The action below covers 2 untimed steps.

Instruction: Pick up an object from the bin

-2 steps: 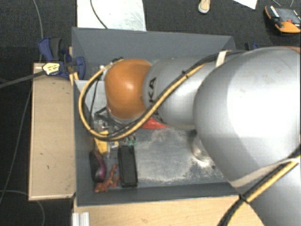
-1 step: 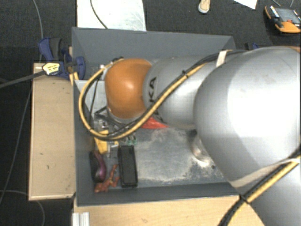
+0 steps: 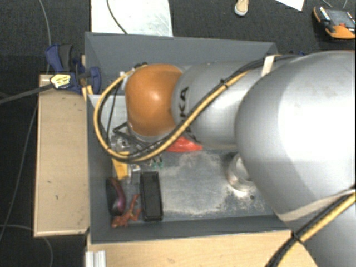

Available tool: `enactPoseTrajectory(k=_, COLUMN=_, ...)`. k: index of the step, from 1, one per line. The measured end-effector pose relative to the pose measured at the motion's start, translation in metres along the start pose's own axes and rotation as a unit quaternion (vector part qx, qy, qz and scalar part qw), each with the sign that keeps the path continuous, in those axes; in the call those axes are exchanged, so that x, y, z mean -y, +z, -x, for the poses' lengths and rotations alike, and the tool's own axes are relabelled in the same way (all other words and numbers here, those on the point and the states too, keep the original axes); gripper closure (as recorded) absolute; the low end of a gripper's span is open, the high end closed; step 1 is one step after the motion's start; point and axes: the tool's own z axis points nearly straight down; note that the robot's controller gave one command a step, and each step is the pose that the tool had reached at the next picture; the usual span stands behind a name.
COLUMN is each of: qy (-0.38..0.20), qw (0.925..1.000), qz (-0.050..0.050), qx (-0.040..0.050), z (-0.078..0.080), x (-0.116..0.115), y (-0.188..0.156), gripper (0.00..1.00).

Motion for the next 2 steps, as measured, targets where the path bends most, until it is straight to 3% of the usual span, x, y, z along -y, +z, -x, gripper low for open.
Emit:
enactPoseTrajectory(k=1, qy=0.001, qw=1.0000, qz=0.001, qx=0.0022, z=0.001, x=0.000, y=-0.008, gripper=1.00)
enactPoseTrajectory(k=2, qy=0.002, qw=1.0000, qz=0.000, qx=-0.0034, z=-0.002, x=0.000, y=-0.019, gripper=1.00)
